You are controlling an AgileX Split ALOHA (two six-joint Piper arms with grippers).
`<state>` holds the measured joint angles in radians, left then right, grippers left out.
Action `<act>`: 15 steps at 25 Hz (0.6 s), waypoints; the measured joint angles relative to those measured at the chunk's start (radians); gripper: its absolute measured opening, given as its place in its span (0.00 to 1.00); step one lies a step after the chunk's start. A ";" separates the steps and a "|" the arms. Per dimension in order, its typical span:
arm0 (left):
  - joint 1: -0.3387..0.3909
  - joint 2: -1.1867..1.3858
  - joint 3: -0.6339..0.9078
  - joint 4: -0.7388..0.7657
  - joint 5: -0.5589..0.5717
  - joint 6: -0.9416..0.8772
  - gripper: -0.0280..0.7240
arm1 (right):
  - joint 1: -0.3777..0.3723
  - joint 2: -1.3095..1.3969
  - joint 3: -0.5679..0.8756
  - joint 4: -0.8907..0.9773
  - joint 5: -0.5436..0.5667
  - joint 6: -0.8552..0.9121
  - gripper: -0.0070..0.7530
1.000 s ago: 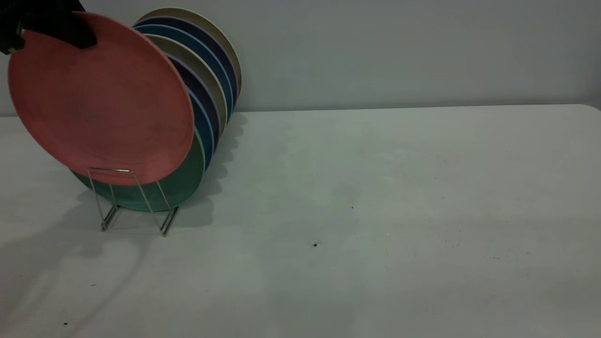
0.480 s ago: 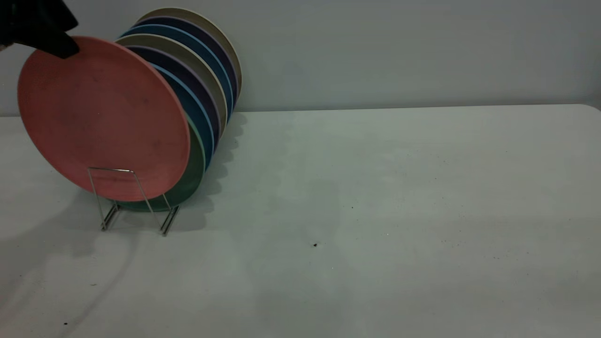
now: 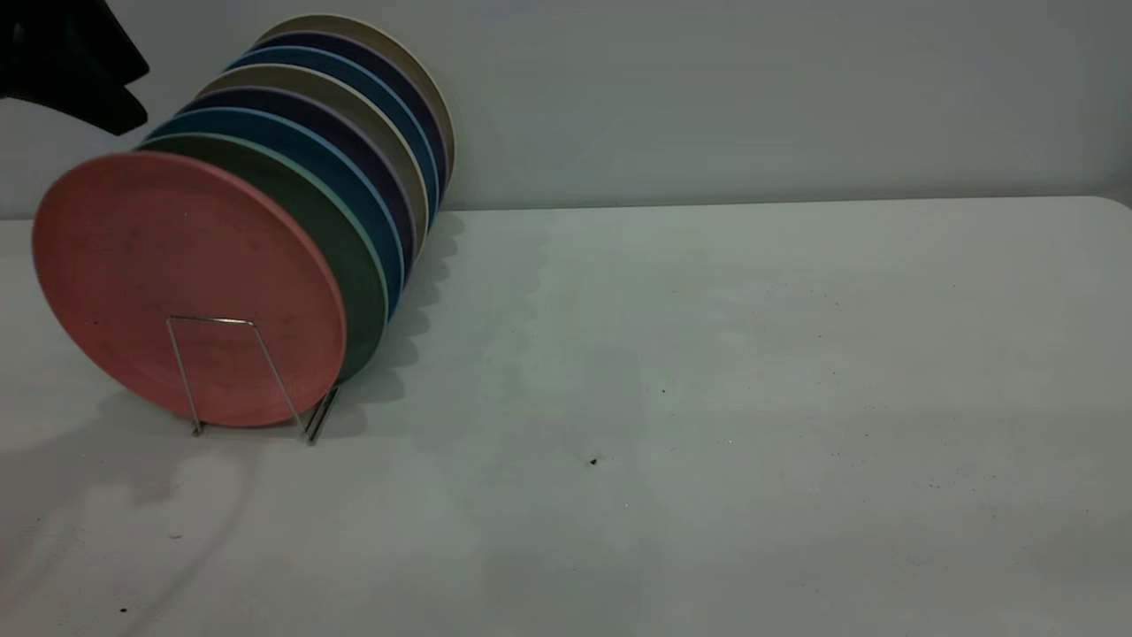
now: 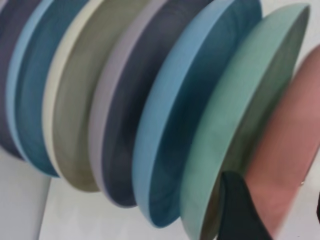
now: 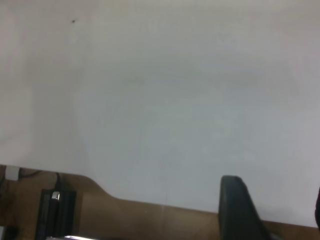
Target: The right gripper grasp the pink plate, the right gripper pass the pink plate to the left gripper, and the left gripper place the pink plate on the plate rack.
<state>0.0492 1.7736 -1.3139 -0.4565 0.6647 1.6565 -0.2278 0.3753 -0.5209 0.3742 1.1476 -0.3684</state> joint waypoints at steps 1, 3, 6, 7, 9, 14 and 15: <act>0.000 0.000 0.000 0.000 0.003 0.000 0.60 | 0.000 0.000 0.000 0.000 0.000 0.000 0.52; 0.000 -0.009 0.000 0.001 0.005 0.000 0.60 | 0.000 0.000 0.000 -0.001 0.000 0.000 0.52; 0.000 -0.045 0.000 0.001 0.009 -0.022 0.60 | 0.013 0.000 0.000 -0.014 0.000 0.000 0.52; 0.000 -0.065 0.000 0.000 0.016 -0.045 0.60 | 0.027 0.000 0.000 -0.026 0.001 0.000 0.52; 0.000 -0.112 0.000 0.000 0.031 -0.119 0.60 | 0.065 0.000 0.000 -0.055 0.000 0.002 0.52; 0.000 -0.273 0.000 0.002 0.070 -0.384 0.60 | 0.176 0.000 0.027 -0.176 -0.025 0.085 0.52; 0.000 -0.305 0.000 0.009 0.083 -0.450 0.60 | 0.197 0.000 0.029 -0.198 -0.026 0.115 0.52</act>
<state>0.0492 1.4683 -1.3139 -0.4471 0.7477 1.2060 -0.0305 0.3753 -0.4915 0.1759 1.1216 -0.2530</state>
